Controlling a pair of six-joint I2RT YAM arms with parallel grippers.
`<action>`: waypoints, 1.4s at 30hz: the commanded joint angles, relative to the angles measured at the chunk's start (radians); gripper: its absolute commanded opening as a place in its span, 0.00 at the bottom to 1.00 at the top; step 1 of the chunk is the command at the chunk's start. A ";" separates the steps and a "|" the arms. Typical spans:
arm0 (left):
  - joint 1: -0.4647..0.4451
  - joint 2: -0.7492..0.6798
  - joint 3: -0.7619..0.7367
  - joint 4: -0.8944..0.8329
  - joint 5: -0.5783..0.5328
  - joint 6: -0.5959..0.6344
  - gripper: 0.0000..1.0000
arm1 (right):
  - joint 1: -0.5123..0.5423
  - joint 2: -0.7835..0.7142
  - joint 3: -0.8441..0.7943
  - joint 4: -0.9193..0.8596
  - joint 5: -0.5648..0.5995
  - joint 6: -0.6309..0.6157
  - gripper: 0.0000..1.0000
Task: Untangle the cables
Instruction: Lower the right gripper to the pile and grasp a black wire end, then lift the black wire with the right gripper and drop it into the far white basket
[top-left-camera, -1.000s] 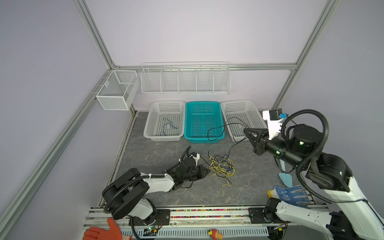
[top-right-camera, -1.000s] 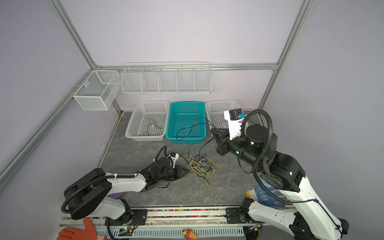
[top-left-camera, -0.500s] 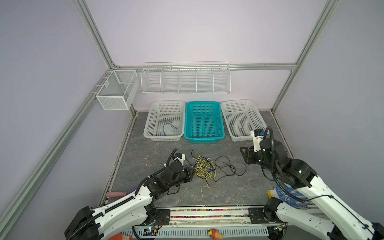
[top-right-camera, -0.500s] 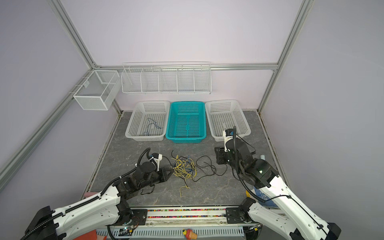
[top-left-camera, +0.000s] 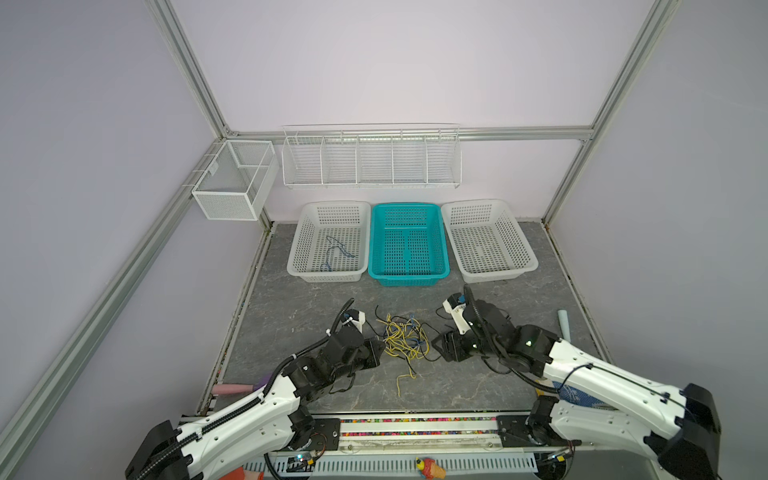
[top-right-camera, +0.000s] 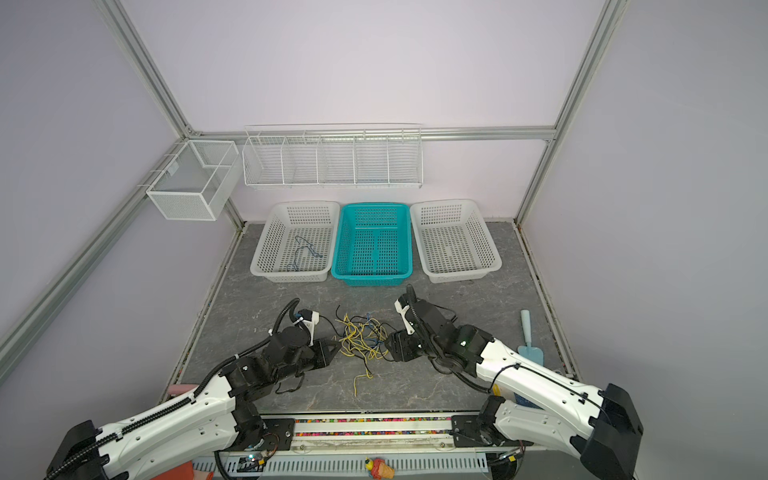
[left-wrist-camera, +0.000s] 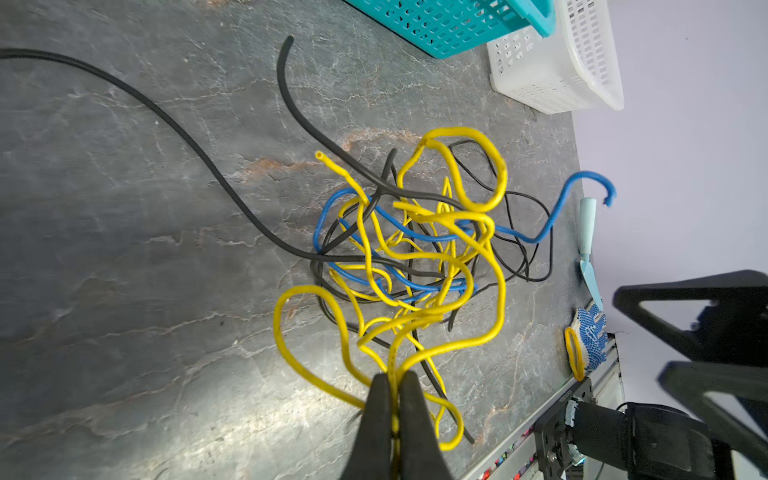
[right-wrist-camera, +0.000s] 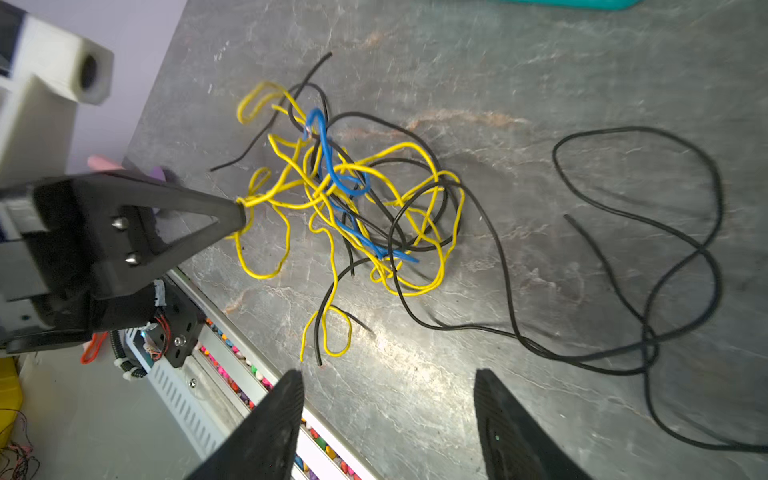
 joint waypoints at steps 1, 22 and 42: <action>0.002 -0.022 0.026 -0.022 -0.031 0.016 0.00 | 0.029 0.057 -0.059 0.214 -0.010 0.051 0.65; 0.003 -0.153 0.032 -0.135 -0.082 0.010 0.00 | 0.147 0.351 -0.085 0.362 0.298 0.068 0.37; 0.003 -0.378 0.300 -0.553 -0.267 0.078 0.00 | -0.030 0.316 -0.170 0.347 0.293 0.144 0.06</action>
